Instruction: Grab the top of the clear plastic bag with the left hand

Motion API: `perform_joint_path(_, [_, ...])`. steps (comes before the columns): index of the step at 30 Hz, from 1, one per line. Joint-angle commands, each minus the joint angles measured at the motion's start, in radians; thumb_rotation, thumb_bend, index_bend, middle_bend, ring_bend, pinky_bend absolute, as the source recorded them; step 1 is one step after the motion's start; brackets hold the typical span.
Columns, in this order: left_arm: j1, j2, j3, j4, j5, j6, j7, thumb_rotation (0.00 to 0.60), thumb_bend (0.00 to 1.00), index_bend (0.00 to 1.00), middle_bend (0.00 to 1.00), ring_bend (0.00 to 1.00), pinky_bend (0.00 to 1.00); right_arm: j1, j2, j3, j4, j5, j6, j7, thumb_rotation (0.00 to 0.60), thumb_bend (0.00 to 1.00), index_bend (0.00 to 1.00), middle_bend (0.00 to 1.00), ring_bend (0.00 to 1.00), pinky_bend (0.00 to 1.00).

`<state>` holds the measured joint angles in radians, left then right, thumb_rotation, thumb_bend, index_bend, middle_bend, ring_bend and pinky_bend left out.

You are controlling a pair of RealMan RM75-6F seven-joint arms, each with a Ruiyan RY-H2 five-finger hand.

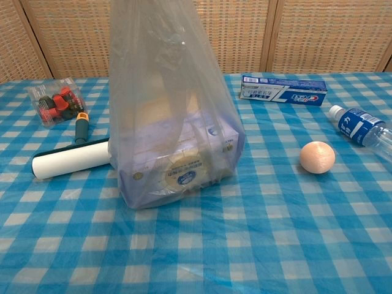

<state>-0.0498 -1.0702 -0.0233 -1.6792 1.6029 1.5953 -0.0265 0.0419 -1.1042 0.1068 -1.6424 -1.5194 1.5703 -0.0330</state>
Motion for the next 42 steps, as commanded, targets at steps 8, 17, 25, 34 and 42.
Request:
perform_joint_path(8, [-0.012, -0.003, -0.002, 0.001, 0.017, -0.008, -0.008, 0.600, 0.00, 0.00, 0.00, 0.00, 0.00, -0.001, 0.004, 0.002, -0.001, 0.003, 0.004, 0.005, 0.600, 0.00, 0.00, 0.00, 0.00, 0.00])
perform_joint_path(17, [-0.234, 0.023, -0.032, -0.074, 0.175, -0.180, -0.410, 0.600, 0.00, 0.00, 0.00, 0.00, 0.00, 0.007, 0.003, 0.023, 0.005, 0.055, -0.018, 0.006, 0.600, 0.00, 0.00, 0.00, 0.00, 0.00])
perform_joint_path(25, [-0.463, 0.045, -0.133, -0.169, 0.129, -0.362, -0.775, 0.600, 0.00, 0.04, 0.00, 0.00, 0.00, 0.019, -0.009, 0.046, 0.015, 0.117, -0.044, -0.023, 0.600, 0.00, 0.00, 0.00, 0.00, 0.00])
perform_joint_path(34, [-0.677, 0.122, -0.231, -0.255, -0.033, -0.651, -0.952, 0.600, 0.00, 0.05, 0.00, 0.00, 0.00, 0.024, -0.013, 0.066, 0.031, 0.168, -0.061, -0.025, 0.600, 0.00, 0.00, 0.00, 0.00, 0.00])
perform_joint_path(42, [-0.811, 0.101, -0.325, -0.288, -0.234, -0.820, -1.064, 0.600, 0.00, 0.09, 0.05, 0.02, 0.00, 0.028, -0.017, 0.069, 0.041, 0.186, -0.074, -0.030, 0.600, 0.00, 0.00, 0.00, 0.00, 0.00])
